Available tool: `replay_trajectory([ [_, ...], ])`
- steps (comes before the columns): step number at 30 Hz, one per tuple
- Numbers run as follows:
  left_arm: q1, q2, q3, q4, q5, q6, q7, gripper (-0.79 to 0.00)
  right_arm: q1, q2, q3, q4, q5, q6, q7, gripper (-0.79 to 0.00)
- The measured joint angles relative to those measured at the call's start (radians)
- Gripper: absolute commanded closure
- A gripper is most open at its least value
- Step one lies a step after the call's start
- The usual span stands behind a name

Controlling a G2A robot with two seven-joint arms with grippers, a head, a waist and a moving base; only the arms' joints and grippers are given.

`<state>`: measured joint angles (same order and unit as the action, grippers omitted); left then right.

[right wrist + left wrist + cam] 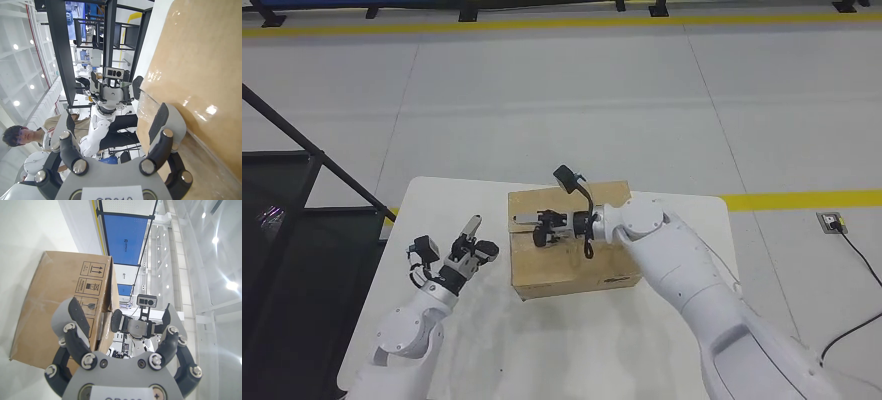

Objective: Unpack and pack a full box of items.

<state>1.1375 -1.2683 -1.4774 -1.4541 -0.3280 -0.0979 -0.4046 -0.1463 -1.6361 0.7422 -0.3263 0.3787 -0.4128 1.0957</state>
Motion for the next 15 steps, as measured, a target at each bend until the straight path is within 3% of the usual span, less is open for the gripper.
replay_trajectory([
  [15, -0.007, 0.006, -0.017, -0.004, -0.007, 0.005, -0.019, -0.785, 0.006, 0.080, 0.070, 0.012, -0.064, 0.005, 0.010, -0.785],
])
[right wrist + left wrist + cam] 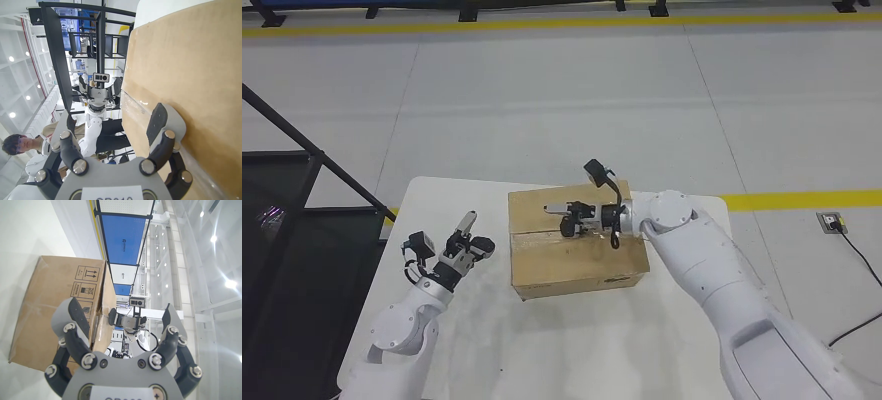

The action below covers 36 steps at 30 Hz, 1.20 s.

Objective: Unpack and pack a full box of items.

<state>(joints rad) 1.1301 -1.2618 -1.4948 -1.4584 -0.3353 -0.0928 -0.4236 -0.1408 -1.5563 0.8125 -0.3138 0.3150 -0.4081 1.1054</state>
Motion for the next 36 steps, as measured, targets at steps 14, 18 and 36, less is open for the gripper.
replay_trajectory([
  [14, -0.002, 0.002, 0.003, -0.001, -0.001, 0.004, 0.006, -0.785, -0.051, 0.093, 0.100, -0.080, -0.011, 0.010, 0.025, -0.785],
  [18, -0.007, 0.002, 0.011, 0.003, 0.000, 0.006, 0.007, -0.785, -0.081, 0.122, 0.138, -0.131, -0.006, -0.007, 0.032, -0.785],
  [36, -0.014, 0.003, 0.024, 0.008, 0.005, 0.004, 0.010, -0.785, -0.248, 0.259, 0.318, -0.432, -0.141, 0.185, -0.014, -0.785],
])
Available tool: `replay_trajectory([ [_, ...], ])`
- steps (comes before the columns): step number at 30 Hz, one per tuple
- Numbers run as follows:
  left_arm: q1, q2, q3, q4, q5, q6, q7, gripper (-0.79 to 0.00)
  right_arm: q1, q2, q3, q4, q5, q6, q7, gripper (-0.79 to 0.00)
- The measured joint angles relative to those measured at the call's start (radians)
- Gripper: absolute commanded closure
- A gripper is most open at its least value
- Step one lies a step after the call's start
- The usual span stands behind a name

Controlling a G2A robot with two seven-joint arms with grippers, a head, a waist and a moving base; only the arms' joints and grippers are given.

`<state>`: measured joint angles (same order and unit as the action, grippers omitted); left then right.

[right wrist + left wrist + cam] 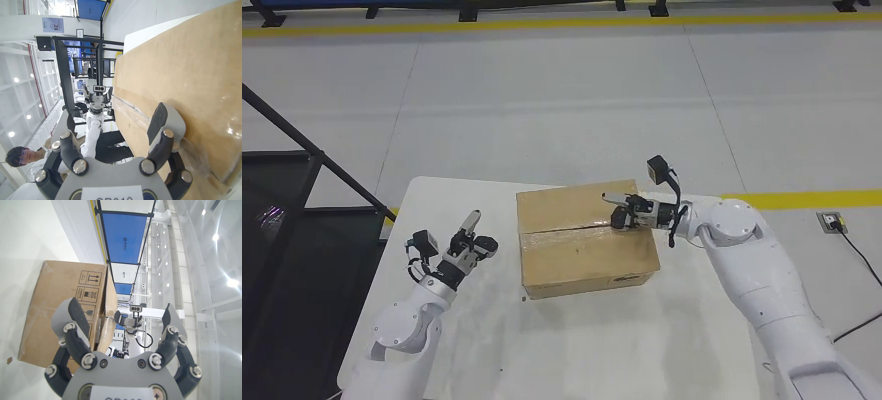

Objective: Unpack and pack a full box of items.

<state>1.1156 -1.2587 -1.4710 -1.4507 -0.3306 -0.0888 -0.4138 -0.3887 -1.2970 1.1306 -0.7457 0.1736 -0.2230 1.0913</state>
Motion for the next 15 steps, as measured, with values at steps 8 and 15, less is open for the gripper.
replay_trajectory([
  [8, -0.001, 0.001, 0.002, -0.001, 0.004, 0.000, -0.001, -0.785, -0.078, 0.047, 0.095, -0.089, -0.008, 0.060, -0.001, -0.785],
  [15, -0.002, 0.002, 0.004, -0.003, 0.007, 0.001, 0.001, -0.785, -0.123, 0.074, 0.159, -0.118, 0.011, 0.063, -0.002, -0.785],
])
